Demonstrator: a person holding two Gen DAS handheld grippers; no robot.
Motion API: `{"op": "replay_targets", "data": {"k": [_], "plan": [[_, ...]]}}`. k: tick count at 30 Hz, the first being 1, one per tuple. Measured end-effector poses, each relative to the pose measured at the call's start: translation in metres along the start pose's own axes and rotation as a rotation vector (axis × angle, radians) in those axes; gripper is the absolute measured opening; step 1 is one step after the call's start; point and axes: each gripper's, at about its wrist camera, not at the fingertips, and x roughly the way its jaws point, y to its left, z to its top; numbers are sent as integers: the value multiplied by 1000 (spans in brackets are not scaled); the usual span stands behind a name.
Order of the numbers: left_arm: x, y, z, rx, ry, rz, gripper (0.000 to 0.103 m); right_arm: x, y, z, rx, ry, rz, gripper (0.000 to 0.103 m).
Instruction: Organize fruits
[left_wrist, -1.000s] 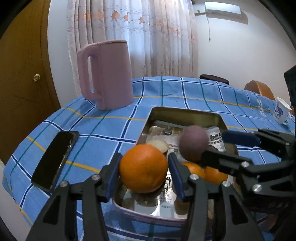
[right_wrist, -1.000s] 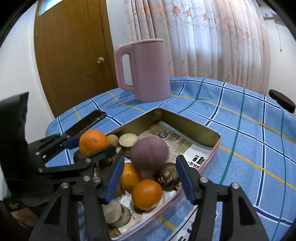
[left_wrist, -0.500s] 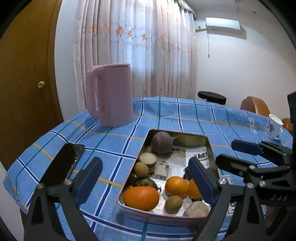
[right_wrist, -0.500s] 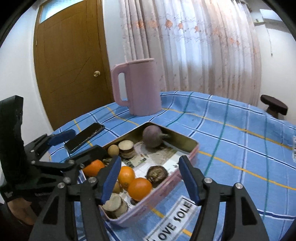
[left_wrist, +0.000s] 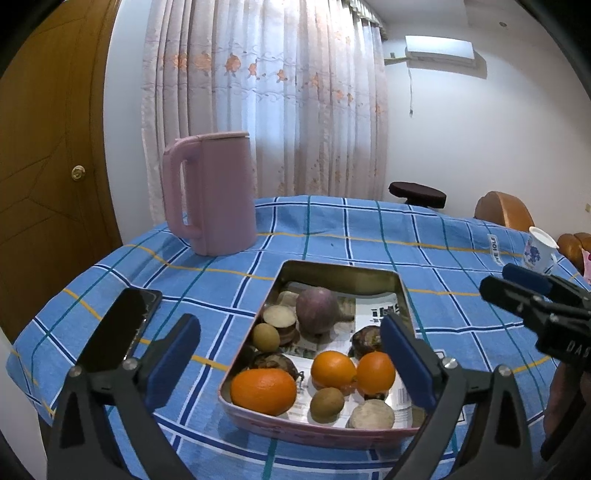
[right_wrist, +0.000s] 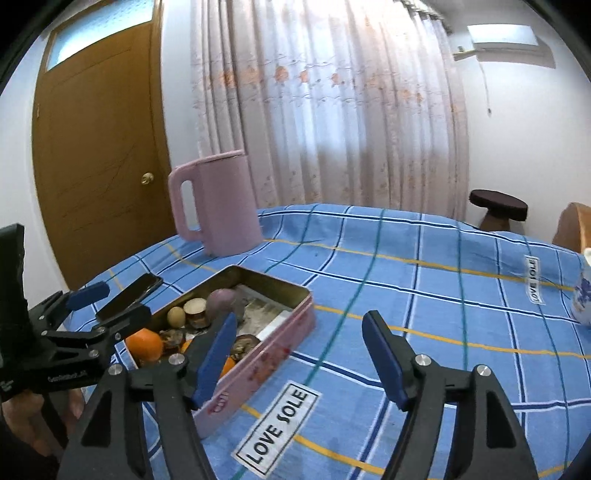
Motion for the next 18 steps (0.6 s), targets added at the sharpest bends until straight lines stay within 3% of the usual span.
{"op": "replay_targets", "data": {"k": [18], "plan": [[-3, -1, -1, -4, -9, 5, 103, -6, -3, -1, 18, -15, 4, 73]]}}
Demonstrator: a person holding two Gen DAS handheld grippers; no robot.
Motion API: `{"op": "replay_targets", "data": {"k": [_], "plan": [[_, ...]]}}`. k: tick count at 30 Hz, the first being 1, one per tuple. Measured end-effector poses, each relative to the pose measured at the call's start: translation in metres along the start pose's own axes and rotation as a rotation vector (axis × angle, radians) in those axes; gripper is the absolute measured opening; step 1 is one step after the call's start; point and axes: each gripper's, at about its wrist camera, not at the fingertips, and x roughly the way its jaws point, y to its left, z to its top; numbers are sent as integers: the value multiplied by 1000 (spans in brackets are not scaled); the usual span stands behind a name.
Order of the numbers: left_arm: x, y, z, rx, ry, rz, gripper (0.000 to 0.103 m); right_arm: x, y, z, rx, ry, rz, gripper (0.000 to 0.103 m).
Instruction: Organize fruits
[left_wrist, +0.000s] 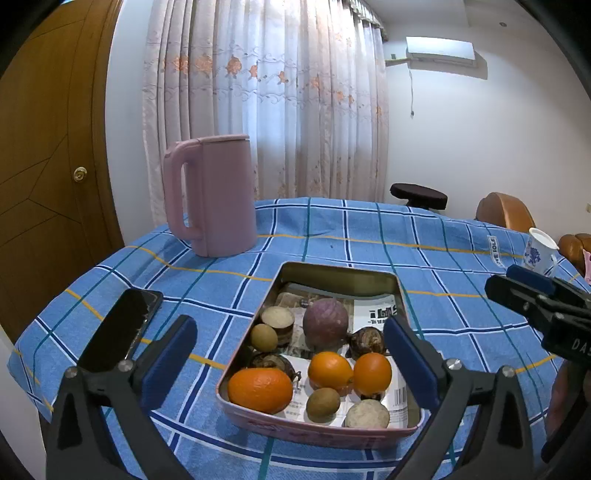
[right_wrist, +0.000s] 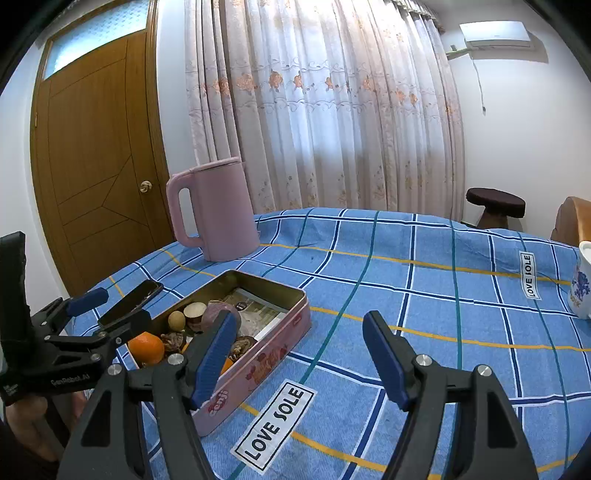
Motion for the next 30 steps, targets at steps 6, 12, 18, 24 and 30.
{"op": "replay_targets", "data": {"k": [6, 12, 18, 24, 30], "plan": [[0, 1, 0, -1, 2, 0, 103, -1, 1, 0, -6, -2, 5, 73], [-1, -1, 1, 4, 4, 5, 103, -3, 4, -1, -14, -6, 9, 73], [0, -2, 1, 8, 8, 13, 103, -5, 2, 0, -18, -13, 6, 73], [-2, -5, 2, 15, -4, 2, 103, -9, 2, 2, -21, -20, 3, 73], [-5, -9, 3, 21, -5, -6, 103, -12, 4, 3, -33, -30, -1, 73]]}}
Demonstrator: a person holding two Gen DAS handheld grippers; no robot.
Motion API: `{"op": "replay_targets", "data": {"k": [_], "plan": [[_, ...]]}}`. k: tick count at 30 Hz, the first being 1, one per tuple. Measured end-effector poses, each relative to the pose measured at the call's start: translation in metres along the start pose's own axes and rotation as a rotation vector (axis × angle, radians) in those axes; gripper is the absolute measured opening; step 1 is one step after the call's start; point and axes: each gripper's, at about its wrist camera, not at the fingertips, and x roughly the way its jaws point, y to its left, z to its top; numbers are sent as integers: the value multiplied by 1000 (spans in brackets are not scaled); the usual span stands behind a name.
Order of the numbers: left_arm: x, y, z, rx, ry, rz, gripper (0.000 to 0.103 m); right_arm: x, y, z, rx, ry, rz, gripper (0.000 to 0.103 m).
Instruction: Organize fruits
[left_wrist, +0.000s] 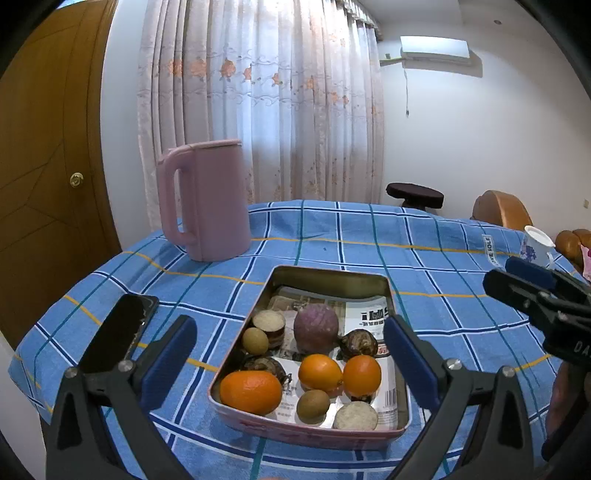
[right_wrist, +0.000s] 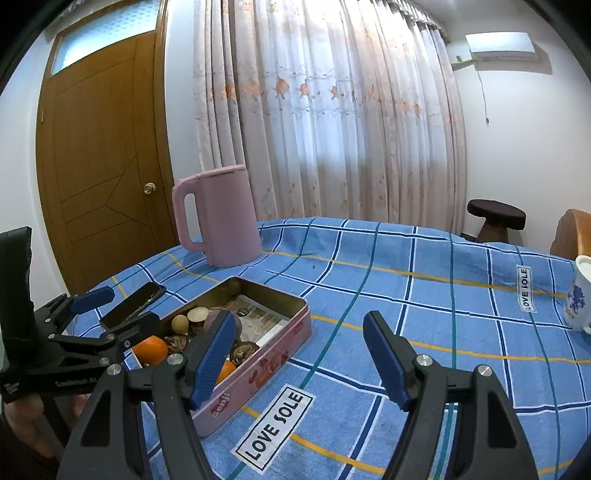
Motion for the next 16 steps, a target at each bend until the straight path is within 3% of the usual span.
{"op": "replay_targets", "data": {"k": [16], "plan": [[2, -5, -3, 19, 14, 3, 103, -4, -6, -5, -4, 13, -13, 73]]}}
